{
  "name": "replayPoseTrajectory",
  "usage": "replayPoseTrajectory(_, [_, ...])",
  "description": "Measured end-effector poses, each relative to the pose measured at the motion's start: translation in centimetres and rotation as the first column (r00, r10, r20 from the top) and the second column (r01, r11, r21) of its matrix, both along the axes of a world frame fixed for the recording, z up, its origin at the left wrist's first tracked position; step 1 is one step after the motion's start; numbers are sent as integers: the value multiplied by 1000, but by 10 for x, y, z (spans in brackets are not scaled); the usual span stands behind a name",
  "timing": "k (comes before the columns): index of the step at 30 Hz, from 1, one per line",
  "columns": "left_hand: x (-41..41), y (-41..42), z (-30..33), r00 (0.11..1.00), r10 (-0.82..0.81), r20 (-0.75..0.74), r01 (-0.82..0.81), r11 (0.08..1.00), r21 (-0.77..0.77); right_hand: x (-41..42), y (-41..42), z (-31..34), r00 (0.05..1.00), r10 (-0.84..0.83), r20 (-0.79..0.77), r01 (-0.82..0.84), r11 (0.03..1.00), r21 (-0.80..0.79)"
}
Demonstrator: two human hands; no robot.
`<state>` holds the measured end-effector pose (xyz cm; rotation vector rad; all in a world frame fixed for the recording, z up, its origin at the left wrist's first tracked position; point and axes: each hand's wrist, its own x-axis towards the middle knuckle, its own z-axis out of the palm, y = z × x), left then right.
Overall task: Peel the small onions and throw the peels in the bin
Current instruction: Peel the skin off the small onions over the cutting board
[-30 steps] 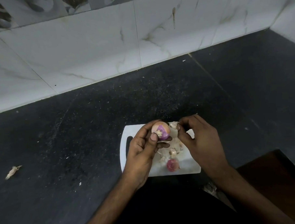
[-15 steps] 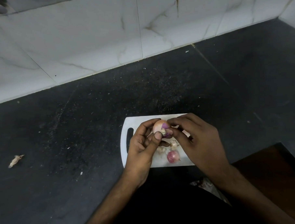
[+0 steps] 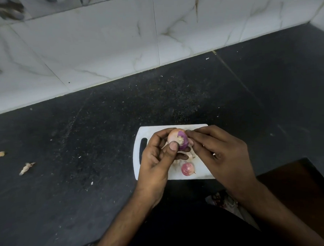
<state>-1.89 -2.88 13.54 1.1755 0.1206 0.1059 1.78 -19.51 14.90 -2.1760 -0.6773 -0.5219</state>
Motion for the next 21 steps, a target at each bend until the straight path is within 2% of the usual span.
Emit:
replayPoseTrajectory(7, [-1, 2, 23, 997, 17, 78, -28, 989, 143, 1, 6, 14, 998, -52, 30, 52, 998, 17])
replayPoseTrajectory(12, [-5, 4, 26, 998, 21, 52, -25, 997, 79, 2, 6, 18, 999, 30, -20, -28, 994, 107])
replayPoseTrajectory(21, [-7, 17, 26, 999, 18, 47, -20, 999, 51, 3, 20, 16, 999, 32, 12, -33, 995, 93])
